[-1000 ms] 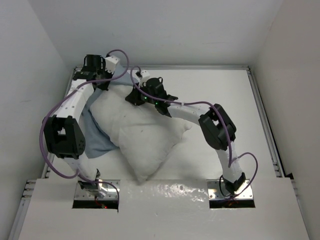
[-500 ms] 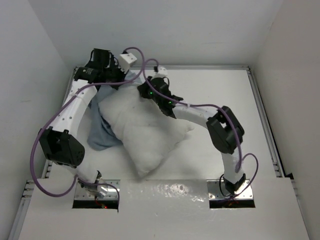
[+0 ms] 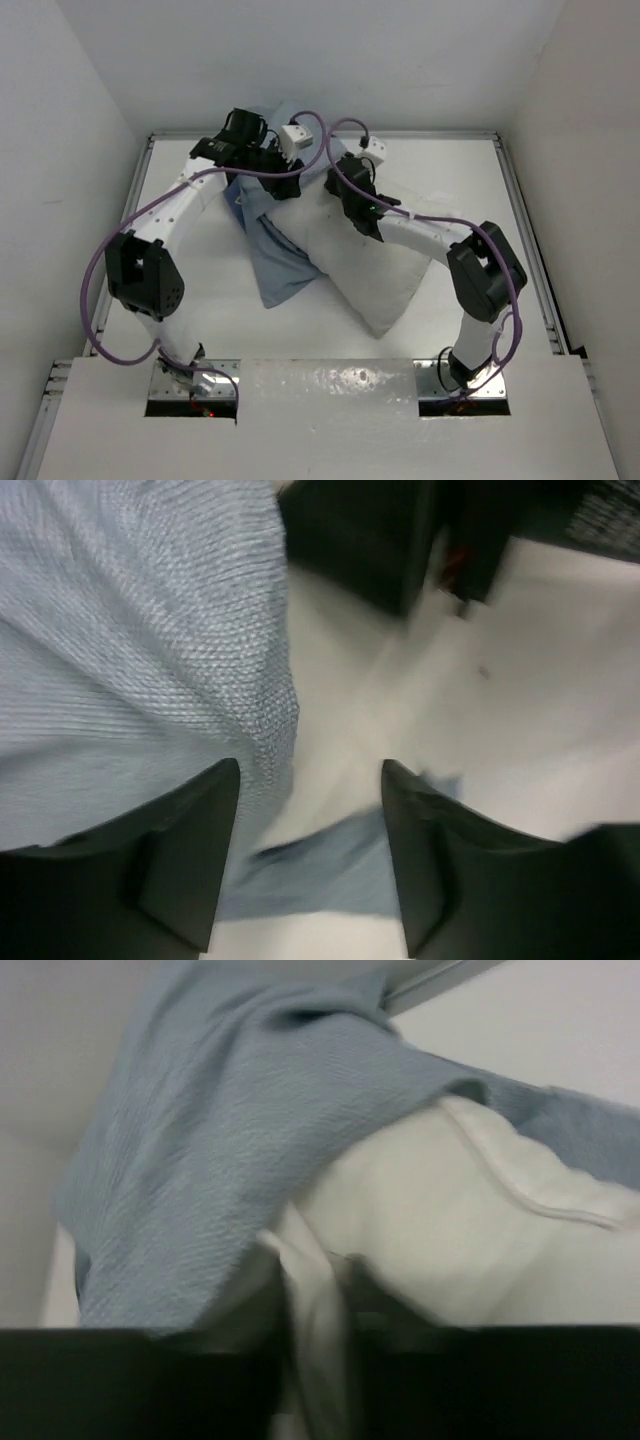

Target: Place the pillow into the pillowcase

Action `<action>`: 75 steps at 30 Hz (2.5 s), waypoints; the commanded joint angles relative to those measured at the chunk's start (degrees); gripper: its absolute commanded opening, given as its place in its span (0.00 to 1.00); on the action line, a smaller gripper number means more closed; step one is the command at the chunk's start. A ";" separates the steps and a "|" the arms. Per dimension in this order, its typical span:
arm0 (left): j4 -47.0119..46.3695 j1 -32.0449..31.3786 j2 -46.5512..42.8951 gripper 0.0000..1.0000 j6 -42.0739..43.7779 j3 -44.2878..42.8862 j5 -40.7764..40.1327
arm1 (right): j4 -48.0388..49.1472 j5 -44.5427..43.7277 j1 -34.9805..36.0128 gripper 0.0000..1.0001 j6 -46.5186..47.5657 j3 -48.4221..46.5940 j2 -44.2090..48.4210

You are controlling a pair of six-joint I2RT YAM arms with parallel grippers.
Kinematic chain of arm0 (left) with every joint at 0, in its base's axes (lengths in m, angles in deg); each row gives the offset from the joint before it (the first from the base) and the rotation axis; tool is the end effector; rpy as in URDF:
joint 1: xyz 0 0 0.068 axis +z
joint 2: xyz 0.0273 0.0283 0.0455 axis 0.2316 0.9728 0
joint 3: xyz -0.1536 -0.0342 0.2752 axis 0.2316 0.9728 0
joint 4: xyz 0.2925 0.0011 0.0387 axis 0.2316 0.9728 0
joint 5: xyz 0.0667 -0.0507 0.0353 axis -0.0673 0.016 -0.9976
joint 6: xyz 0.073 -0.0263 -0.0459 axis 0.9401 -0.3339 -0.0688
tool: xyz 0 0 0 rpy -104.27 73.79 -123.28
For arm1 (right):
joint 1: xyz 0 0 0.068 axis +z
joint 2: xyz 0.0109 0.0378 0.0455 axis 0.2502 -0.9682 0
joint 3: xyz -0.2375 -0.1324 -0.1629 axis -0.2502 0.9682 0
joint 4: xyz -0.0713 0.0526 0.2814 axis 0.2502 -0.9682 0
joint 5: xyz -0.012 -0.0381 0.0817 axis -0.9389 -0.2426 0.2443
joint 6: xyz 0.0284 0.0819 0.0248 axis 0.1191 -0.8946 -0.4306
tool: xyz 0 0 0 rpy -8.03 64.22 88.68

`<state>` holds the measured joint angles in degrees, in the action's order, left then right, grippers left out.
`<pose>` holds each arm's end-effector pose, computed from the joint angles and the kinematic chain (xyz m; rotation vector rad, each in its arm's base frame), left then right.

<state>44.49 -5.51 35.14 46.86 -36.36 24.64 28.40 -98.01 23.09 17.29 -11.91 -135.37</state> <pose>0.4061 -0.1827 0.3597 1.2026 1.9717 -0.5293 0.4169 0.2634 0.2595 0.6482 1.7638 0.5292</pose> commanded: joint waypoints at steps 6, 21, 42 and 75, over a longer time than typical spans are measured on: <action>-1.85 11.77 -2.55 0.80 -10.01 -2.74 0.11 | 1.76 21.00 0.83 0.99 46.44 -5.06 6.12; -4.68 18.19 11.64 0.58 -23.55 -12.29 -14.53 | 7.21 13.99 1.71 0.88 39.28 -16.21 -1.67; -10.48 18.19 26.70 0.21 -27.07 -18.20 -1.79 | -5.10 34.25 -8.84 0.99 14.56 -16.84 -14.77; -10.32 28.38 5.76 0.00 -21.28 0.79 9.47 | 6.42 37.27 -17.02 0.00 1.30 -0.39 13.10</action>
<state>31.53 19.45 31.30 26.16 -39.70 35.52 33.60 -60.00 5.96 23.63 -12.68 -118.65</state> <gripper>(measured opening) 0.005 0.013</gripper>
